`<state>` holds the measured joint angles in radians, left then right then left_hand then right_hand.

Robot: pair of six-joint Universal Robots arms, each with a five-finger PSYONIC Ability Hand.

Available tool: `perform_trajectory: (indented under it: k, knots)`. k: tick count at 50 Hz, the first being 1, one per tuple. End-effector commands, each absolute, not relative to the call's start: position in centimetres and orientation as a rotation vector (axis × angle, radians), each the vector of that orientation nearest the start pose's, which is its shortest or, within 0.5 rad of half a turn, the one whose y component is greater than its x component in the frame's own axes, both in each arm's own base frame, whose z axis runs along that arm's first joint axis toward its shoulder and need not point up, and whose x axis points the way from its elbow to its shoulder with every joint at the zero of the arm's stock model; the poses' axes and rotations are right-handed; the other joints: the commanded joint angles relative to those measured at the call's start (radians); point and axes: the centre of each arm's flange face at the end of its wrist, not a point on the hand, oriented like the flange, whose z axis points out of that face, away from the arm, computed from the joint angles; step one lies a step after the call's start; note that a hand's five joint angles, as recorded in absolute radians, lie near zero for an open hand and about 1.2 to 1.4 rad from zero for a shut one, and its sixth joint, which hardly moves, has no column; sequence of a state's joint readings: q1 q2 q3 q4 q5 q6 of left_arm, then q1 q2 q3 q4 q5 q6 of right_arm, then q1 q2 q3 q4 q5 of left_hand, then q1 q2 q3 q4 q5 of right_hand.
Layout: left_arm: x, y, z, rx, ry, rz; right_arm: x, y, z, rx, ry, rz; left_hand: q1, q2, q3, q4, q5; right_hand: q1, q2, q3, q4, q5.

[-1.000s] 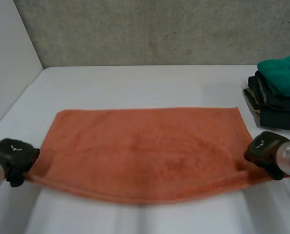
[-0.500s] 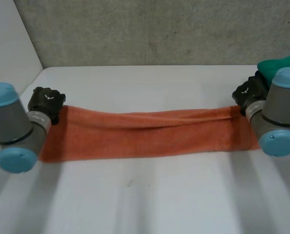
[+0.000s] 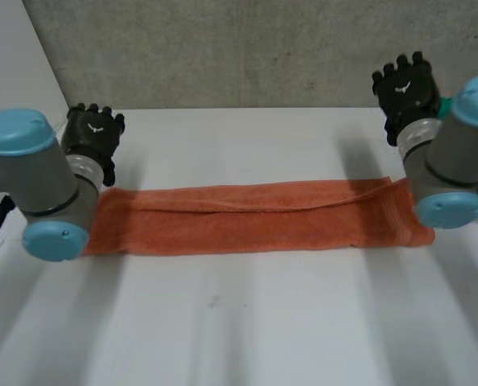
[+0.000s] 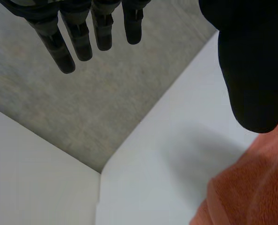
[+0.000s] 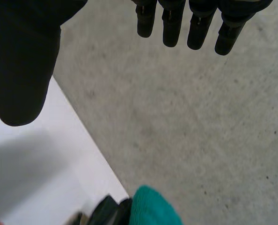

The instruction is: Fold the laundry.

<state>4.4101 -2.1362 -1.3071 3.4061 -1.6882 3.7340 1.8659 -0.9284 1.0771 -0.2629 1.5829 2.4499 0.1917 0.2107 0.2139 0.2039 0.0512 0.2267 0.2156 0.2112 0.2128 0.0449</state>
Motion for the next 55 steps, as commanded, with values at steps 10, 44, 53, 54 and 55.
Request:
perform_trajectory:
  k: [10, 44, 53, 54, 55]
  knots:
    - [-24.4, -33.9, 17.6, 1.022, 2.025, -1.978, 23.2, -36.0, 20.1, -1.264, 2.284, -1.868, -0.01, -0.029, -0.033, -0.023, -0.045, -0.052, -0.041, -0.037, -0.038, -0.045]
    - [-26.2, -46.3, 13.8, 0.852, 1.674, -2.26, 25.7, -47.3, 15.1, -0.967, 1.894, -2.649, 0.107, 0.088, 0.085, 0.095, 0.073, -0.052, -0.041, -0.037, -0.038, -0.045]
    - [-26.0, -41.5, 18.1, 0.892, 1.716, -2.254, 24.3, -43.8, 20.0, -1.014, 2.024, -2.485, 0.092, 0.073, 0.07, 0.08, 0.058, -0.052, -0.041, -0.037, -0.038, -0.045]
    - [-25.9, -41.1, 18.0, 0.898, 1.731, -2.242, 24.3, -43.4, 20.1, -1.032, 2.051, -2.439, 0.089, 0.07, 0.067, 0.077, 0.055, -0.052, -0.041, -0.037, -0.038, -0.045]
    - [-25.9, -40.8, 17.9, 0.909, 1.75, -2.229, 24.3, -42.6, 19.8, -1.063, 2.106, -2.335, 0.089, 0.07, 0.067, 0.077, 0.055, -0.052, -0.041, -0.037, -0.038, -0.045]
